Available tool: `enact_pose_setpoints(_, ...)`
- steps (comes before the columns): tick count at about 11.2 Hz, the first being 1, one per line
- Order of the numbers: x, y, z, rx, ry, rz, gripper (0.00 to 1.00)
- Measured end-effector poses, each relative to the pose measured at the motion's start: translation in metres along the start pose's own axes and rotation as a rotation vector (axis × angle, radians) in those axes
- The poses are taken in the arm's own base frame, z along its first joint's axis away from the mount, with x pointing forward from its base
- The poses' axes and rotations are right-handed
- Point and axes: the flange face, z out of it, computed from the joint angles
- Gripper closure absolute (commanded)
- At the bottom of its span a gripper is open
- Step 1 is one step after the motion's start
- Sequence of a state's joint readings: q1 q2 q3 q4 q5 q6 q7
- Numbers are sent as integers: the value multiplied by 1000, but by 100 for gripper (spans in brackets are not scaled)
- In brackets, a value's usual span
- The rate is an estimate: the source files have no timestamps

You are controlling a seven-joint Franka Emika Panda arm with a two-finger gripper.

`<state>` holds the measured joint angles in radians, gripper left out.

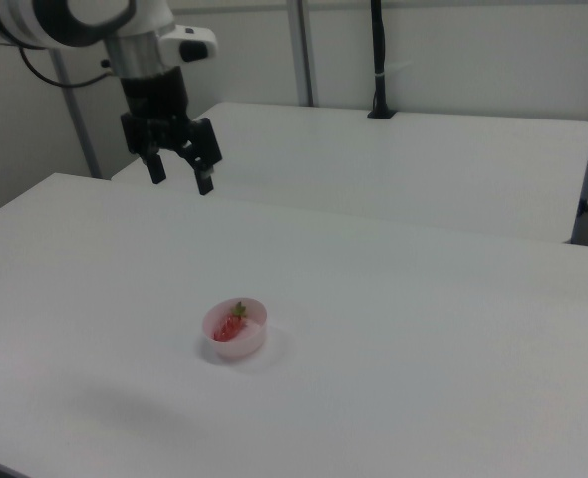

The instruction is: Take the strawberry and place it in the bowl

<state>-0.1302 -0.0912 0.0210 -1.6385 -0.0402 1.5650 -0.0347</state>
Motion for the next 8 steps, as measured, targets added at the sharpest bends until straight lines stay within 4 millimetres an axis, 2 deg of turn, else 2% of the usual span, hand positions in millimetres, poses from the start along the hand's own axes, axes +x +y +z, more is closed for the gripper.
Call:
enact_pose_setpoints(1, -3, -9, -5, 5, 7, 55, 0)
enact_pose_setpoints(3, 2, -22, -2, 41, 10, 102, 0)
enact_pose_setpoints(6, 23, -18, 7, 41, 84, 58, 0)
enact_pose_setpoints(8, 30, -18, 13, 37, 77, 38, 0)
